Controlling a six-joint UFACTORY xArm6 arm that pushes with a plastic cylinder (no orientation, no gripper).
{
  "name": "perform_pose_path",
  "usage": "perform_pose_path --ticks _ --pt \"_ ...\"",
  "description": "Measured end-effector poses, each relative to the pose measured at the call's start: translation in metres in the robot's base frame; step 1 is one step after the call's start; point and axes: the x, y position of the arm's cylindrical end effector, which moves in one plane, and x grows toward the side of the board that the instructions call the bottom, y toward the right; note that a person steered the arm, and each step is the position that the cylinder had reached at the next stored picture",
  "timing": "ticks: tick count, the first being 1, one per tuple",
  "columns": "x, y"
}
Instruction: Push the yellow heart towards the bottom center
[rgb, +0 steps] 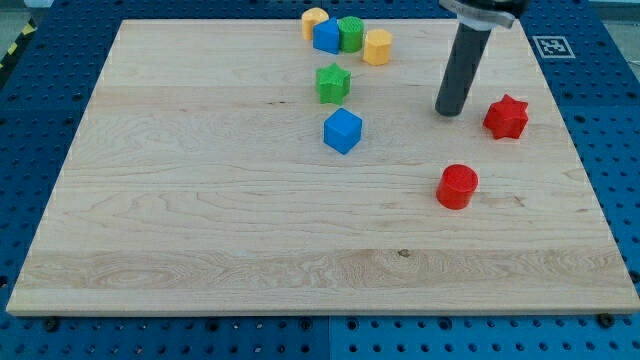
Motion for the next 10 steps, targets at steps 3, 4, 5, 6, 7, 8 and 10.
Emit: perform_pose_path --ticks 3,4,5,6,7,8,10 --pt "-0.101 0.013" --pt "-0.129 -0.026" --pt "-0.145 -0.087" --pt "-0.162 -0.114" --pt "-0.163 -0.12" --pt "-0.164 -0.153" --pt "-0.164 -0.214"
